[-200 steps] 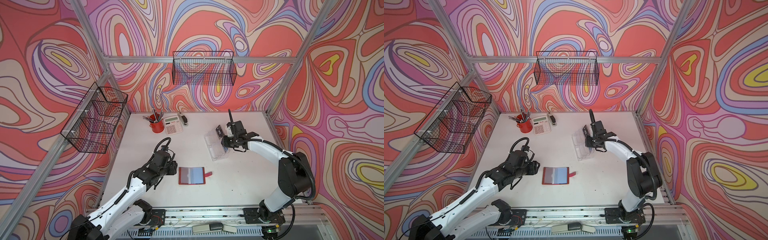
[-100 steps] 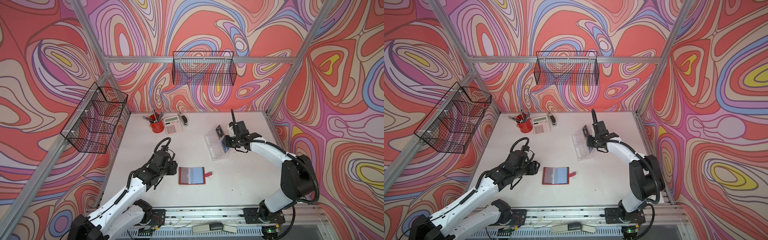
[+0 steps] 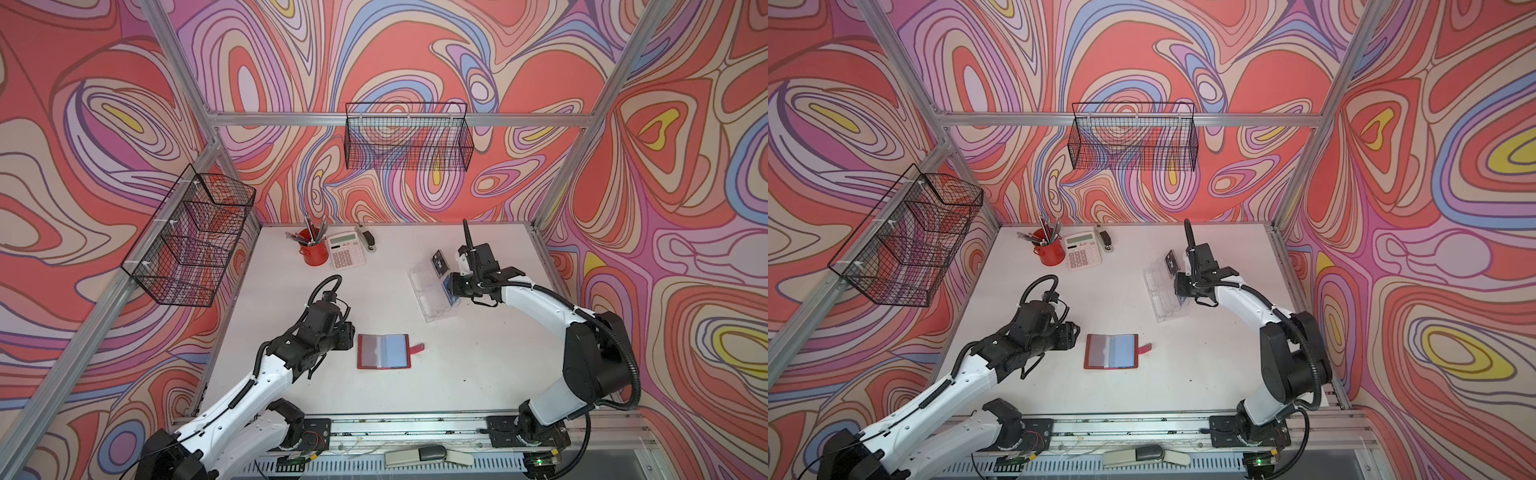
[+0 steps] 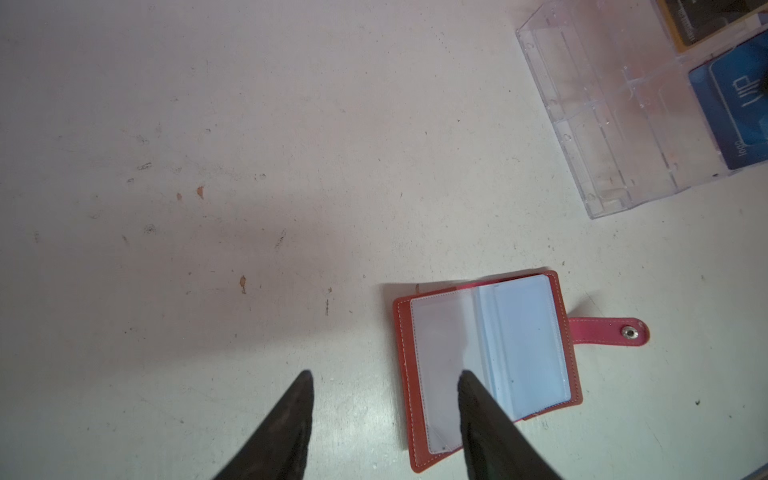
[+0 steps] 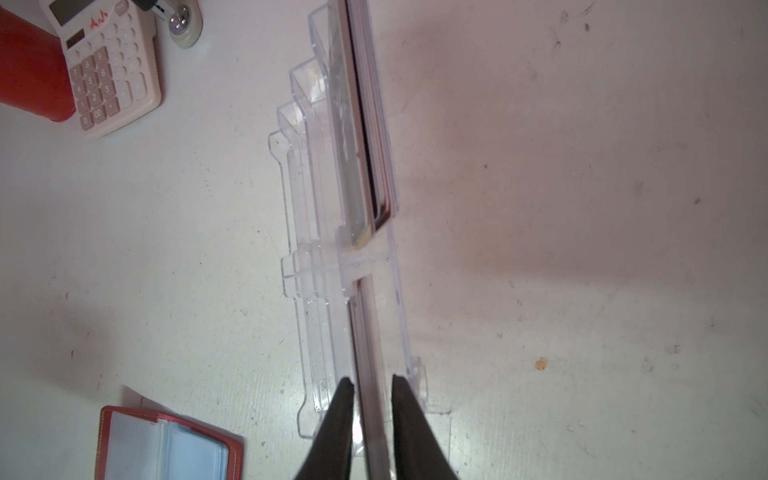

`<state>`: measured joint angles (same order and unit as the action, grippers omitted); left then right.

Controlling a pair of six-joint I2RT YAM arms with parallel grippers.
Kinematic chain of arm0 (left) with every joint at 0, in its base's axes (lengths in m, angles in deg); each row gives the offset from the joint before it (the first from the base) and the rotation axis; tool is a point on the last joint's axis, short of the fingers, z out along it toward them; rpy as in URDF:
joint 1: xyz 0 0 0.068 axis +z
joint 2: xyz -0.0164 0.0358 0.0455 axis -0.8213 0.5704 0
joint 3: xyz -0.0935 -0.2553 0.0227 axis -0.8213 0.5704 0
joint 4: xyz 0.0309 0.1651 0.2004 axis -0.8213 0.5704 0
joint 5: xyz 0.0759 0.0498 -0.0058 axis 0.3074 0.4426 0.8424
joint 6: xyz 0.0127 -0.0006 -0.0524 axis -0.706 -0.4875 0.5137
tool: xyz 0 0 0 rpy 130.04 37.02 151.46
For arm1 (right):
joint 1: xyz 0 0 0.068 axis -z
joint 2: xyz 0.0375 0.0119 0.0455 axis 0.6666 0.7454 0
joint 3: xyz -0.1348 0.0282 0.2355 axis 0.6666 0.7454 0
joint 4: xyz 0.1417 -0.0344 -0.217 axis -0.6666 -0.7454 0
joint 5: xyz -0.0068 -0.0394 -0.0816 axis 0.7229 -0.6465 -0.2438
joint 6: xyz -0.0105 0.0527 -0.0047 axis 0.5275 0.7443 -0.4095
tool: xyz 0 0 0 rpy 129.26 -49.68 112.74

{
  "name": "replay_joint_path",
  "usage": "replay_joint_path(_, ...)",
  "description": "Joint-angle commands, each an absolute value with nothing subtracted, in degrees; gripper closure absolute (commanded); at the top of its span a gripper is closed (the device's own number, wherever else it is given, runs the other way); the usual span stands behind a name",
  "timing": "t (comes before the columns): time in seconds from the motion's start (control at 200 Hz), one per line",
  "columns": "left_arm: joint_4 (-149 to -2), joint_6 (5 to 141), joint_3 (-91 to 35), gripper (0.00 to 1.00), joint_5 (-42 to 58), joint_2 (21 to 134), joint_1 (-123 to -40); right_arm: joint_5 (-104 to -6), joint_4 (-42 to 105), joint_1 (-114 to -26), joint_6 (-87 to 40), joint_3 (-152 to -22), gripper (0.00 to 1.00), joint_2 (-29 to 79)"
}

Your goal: Put the credit cards into the card holder

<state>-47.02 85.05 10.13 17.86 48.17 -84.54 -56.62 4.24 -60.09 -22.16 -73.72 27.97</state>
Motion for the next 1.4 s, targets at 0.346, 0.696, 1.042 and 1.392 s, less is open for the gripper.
replay_joint_path(0.346, -45.41, 84.60, 8.90, 0.42, 18.79, 48.06, -84.76, -54.94, 2.68, -59.39, -22.85, -74.22, 0.81, 24.19)
replay_joint_path(0.696, -45.38, 84.62, 8.86, 0.42, 18.73, 47.95, -84.75, -53.51, 3.44, -59.38, -23.43, -74.64, 0.83, 28.98)
replay_joint_path(1.042, -45.43, 84.66, 8.91, 0.43, 18.83, 48.21, -84.75, -51.11, 5.17, -59.36, -22.92, -75.19, 0.87, 31.33)
replay_joint_path(1.392, -45.44, 84.66, 8.85, 0.43, 18.78, 48.15, -84.75, -44.45, 6.91, -57.16, -21.68, -74.88, 0.87, 30.17)
